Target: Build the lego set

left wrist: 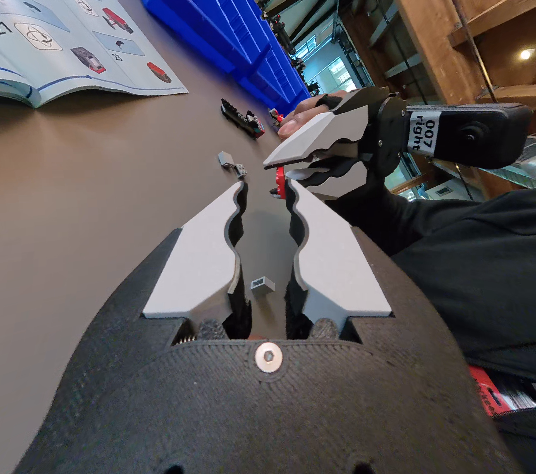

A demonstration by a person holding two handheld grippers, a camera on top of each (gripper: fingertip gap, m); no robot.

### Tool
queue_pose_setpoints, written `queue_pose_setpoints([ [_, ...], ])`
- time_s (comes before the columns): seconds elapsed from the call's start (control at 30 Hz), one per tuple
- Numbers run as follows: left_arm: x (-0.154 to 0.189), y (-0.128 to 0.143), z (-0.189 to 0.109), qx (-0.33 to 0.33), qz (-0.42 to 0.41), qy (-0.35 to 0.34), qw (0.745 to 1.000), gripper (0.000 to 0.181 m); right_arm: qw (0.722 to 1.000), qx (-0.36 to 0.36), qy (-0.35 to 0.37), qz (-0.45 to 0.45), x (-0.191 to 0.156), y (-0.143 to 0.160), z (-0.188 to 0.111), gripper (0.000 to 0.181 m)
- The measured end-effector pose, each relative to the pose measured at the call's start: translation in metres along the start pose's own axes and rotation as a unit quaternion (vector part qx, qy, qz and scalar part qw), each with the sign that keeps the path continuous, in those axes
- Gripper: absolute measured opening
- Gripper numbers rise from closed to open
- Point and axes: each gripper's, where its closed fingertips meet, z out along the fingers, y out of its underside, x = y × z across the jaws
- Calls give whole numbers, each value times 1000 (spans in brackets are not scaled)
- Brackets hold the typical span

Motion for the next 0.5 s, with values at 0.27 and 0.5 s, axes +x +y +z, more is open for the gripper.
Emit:
queue_pose_setpoints([
  [0.27, 11, -3, 4, 12, -2, 35, 999, 5, 1000, 10, -6, 7, -2, -4, 1, 16],
  [0.5, 2, -9, -3, 28, -4, 17, 999, 5, 999, 18, 10, 46, -8, 3, -10, 40],
])
